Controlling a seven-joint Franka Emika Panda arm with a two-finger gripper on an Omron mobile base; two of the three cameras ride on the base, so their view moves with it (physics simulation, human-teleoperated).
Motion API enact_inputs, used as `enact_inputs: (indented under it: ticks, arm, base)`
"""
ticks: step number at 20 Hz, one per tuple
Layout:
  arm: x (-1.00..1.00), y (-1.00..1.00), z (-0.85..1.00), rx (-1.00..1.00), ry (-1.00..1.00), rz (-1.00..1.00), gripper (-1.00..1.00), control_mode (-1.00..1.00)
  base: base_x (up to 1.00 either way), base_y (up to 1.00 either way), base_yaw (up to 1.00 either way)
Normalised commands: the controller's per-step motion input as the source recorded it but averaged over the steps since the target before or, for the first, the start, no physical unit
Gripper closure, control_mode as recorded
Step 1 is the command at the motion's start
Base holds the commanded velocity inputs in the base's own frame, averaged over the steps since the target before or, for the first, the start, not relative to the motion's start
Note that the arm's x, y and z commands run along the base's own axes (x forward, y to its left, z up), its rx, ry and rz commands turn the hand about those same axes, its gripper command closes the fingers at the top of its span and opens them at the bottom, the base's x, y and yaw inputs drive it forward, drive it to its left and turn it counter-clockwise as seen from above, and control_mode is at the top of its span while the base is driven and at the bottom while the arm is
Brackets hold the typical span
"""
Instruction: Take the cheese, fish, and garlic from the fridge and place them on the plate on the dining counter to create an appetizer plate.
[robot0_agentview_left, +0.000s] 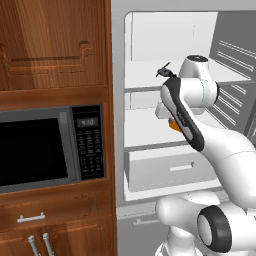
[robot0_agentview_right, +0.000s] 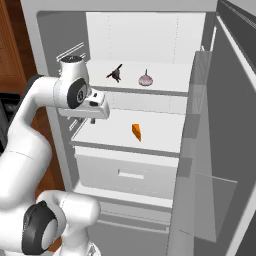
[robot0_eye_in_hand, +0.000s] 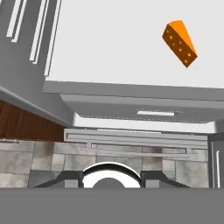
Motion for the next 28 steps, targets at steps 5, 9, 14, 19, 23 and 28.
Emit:
enact_inputs:
  ticks: [5, 9, 14, 19, 23, 28]
  arm:
    - [-0.06, 0.00, 0.04, 0.00, -0.15, -0.02, -1.00, -1.00]
    - [-0.17, -0.08, 0.24, 0.00, -0.35, 0.00, -1.00, -1.00]
    - [-0.05, -0.14, 0.36, 0.00, -0.25, 0.00, -1.00, -1.00]
    - [0.00, -0.09, 0.47, 0.00, -0.21, 0.00, -1.00, -1.00]
    - [0.05, -0.08, 0.52, 0.00, -0.17, 0.00, -1.00, -1.00]
    - [0.21, -0.22, 0.38, -0.08, -0.11, 0.00, -1.00, -1.00]
  base:
    - [0.00, 0.00, 0.00]
    - [0.00, 0.00, 0.00]
    - [0.00, 0.00, 0.00]
    - [0.00, 0.00, 0.00]
    - [0.00, 0.00, 0.00]
    - [0.00, 0.00, 0.00]
